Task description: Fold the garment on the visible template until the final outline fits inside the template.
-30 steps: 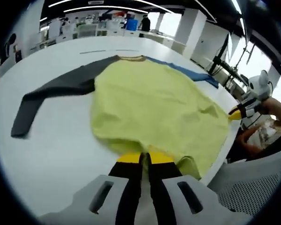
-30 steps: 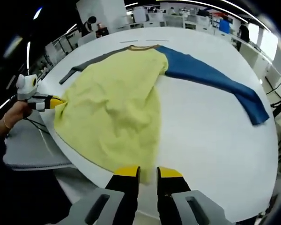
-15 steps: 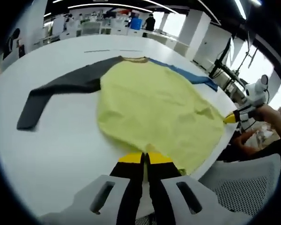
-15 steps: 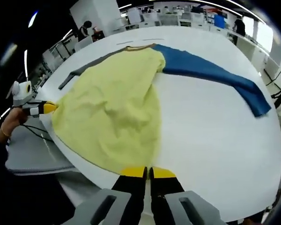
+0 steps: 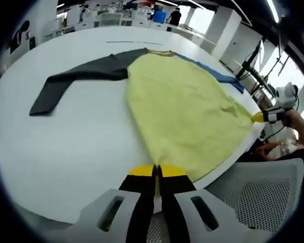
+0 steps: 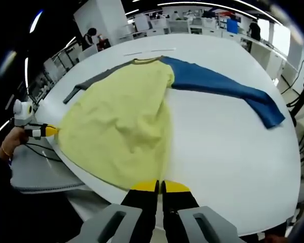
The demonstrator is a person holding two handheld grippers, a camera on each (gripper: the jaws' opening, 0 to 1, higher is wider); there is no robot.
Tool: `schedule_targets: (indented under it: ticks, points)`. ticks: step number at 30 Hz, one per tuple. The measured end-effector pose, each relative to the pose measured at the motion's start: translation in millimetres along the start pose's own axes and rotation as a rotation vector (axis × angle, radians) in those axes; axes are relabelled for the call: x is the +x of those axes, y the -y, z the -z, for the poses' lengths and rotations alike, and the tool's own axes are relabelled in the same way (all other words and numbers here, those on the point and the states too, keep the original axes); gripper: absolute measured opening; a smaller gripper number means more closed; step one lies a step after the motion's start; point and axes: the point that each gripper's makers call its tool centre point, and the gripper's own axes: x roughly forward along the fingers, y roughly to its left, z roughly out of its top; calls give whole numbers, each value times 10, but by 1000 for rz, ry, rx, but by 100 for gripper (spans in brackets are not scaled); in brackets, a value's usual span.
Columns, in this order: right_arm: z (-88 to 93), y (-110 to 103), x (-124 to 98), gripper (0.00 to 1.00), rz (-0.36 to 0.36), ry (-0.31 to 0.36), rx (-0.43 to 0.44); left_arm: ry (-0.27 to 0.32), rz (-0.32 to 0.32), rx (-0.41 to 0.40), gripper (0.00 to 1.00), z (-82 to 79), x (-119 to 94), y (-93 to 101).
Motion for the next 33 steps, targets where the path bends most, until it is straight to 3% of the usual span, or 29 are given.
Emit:
schedule_targets:
  ticks: [3,9,17,22,24,31,33]
  points:
    - [75,6,31,0,9,-21,20,-35,-18,24,0,69,29,-10]
    - [152,-18,58,0,4,-38,43,-50,-42,40,0,104,53,-76]
    - [162,-6,70,1,0,-46,11,-24,-53,73,5,57,32,-96]
    - [20,65,28,27,24,31,-3,32,-45,94,19,-59,-10,-90]
    - [-36,84,4,33,21,58,-3,52,-40,104,24,-106,-25,-91]
    - [-232,161,-59,57,-11,164,112,126,-20,102,39,-255,-74,-61]
    - [-282,221,-92,59,-10,186,125,148,-9,100,44,-296,-88,-44]
